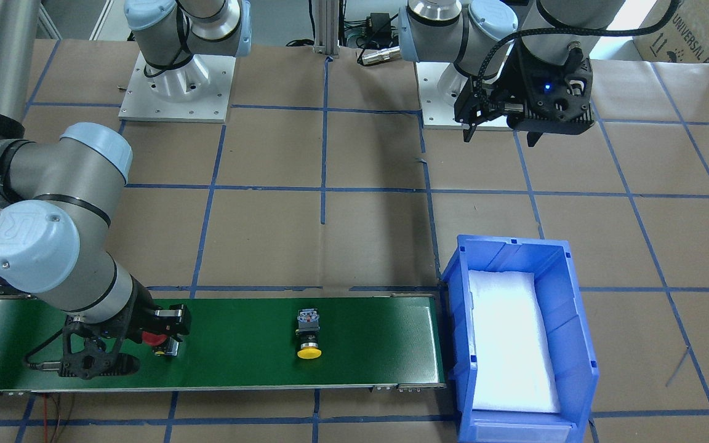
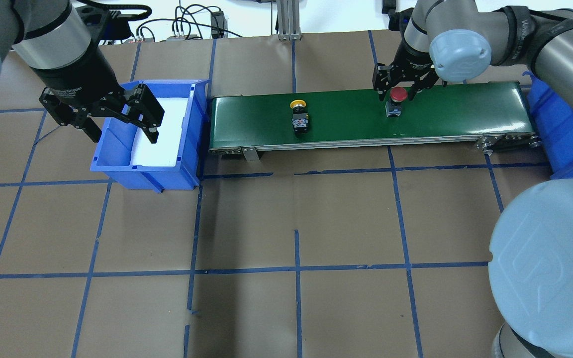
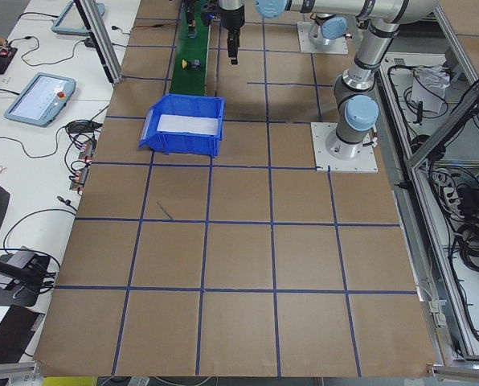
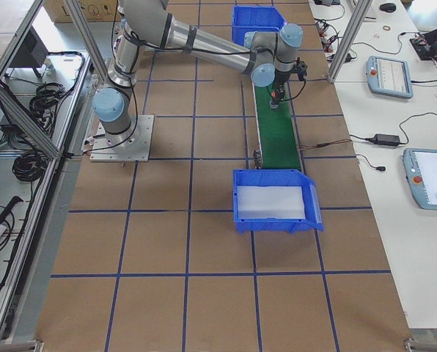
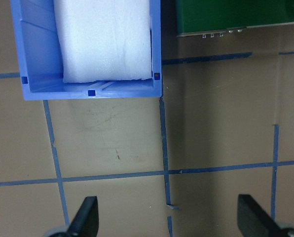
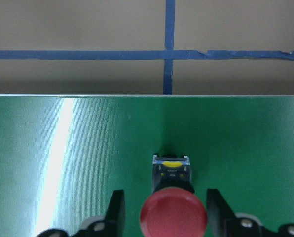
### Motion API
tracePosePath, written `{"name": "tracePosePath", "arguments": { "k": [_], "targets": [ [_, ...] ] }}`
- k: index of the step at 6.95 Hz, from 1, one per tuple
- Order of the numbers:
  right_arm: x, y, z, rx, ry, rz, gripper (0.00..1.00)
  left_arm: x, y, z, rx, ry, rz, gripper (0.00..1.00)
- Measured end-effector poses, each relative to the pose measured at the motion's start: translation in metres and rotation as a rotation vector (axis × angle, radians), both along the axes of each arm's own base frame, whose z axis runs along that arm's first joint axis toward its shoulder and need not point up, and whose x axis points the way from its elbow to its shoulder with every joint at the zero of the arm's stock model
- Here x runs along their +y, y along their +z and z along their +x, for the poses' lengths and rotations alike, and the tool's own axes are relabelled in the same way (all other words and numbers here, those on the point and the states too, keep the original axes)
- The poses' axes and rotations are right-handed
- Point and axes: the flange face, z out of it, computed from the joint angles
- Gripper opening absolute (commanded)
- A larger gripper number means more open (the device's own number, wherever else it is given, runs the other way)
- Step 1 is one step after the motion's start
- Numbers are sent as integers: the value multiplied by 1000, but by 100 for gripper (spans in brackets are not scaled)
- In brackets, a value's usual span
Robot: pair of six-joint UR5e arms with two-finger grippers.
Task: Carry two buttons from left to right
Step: 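Grasp the red button with the right gripper and lift it, then carry the red button into the far blue bin and lower it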
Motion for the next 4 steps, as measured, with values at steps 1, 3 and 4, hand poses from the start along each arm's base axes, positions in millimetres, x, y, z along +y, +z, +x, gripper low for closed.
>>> {"name": "tracePosePath", "arguments": {
  "k": [1, 3, 4],
  "targets": [
    [0, 8, -5, 18, 2, -11, 5, 0, 0, -1, 0, -2, -1, 100],
    [7, 52, -29, 47, -6, -32, 5, 1, -1, -2, 0, -2, -1, 100],
    [19, 90, -45, 51, -12, -39, 6, 1, -1, -2, 1, -1, -1, 100]
  ]
}}
